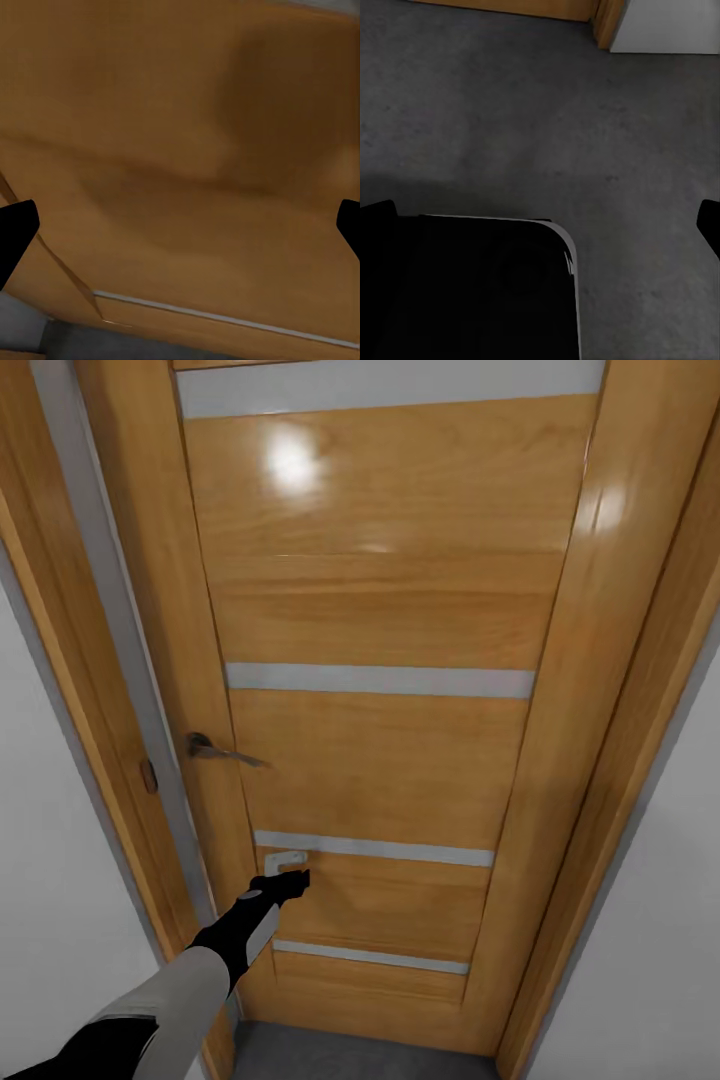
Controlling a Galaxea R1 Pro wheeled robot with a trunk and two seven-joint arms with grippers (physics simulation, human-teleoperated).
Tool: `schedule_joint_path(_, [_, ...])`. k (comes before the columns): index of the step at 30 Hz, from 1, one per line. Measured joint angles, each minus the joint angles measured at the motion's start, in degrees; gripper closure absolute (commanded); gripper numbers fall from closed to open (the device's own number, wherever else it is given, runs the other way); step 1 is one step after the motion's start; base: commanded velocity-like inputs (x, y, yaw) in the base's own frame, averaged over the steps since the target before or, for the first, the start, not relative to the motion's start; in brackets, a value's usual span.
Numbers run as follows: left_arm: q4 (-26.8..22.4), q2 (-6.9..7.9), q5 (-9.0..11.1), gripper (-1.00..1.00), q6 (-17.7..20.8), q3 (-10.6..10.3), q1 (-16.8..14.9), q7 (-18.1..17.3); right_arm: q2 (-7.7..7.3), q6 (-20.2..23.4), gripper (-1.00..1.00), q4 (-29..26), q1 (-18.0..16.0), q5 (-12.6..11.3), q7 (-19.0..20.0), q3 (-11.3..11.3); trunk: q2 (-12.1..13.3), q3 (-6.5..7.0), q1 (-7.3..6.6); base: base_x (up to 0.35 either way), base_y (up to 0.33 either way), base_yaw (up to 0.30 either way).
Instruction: Move the two storage containers from the living room to the garage. In the garage, place one container on the floor and stack the other container on top of it (either order is fine).
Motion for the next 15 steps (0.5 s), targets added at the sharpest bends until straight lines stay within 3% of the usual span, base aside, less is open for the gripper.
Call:
schedule_joint_path(10, [0.03,-0.12,0.30,-1.00,0.14,-0.24,0.01,-0.07,0.00,0.00,-1.00,0.00,0.00,0.07,0.00,0.00,-0.01,0.00,-0.03,0.271,0.000,0.000])
schedule_joint_path(15, [0.02,-0.26,0.18,-1.00,0.01,-0.15,0.01,0.01,0.01,0.00,-1.00,0.00,0.00,0.07,0.00,0.00,0.00,0.00,-0.01,0.068,0.000,0.000])
